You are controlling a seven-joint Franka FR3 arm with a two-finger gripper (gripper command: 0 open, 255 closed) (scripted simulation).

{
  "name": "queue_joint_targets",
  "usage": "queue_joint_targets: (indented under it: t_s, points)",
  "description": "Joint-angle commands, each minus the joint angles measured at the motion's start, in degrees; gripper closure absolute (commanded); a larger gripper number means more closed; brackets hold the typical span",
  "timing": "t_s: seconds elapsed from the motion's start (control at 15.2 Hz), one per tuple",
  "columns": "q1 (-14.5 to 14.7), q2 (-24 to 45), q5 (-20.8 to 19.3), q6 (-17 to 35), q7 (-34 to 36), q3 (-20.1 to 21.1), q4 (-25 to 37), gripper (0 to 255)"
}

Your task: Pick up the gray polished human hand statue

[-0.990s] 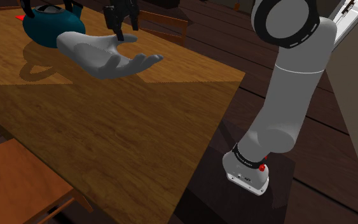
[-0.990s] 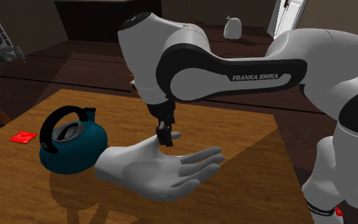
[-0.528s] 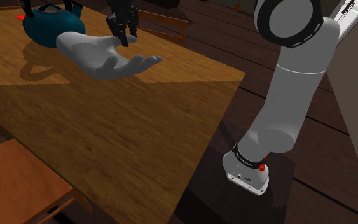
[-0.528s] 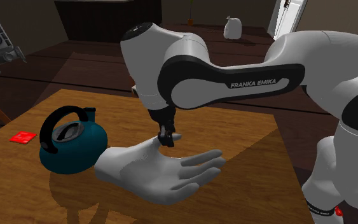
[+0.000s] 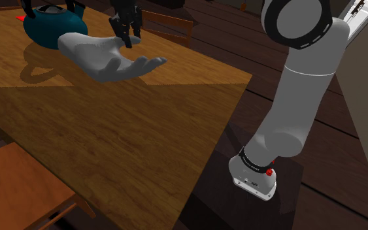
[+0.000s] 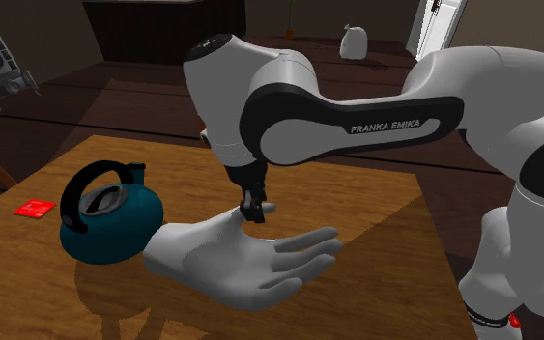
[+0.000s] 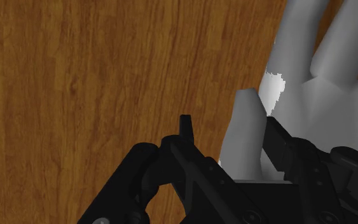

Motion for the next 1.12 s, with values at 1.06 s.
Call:
queue_joint_targets:
  t_s: [1.06]
  points:
    - [2.85,8.11,-2.35,-16.27,-1.42,0.01,24.21,255]
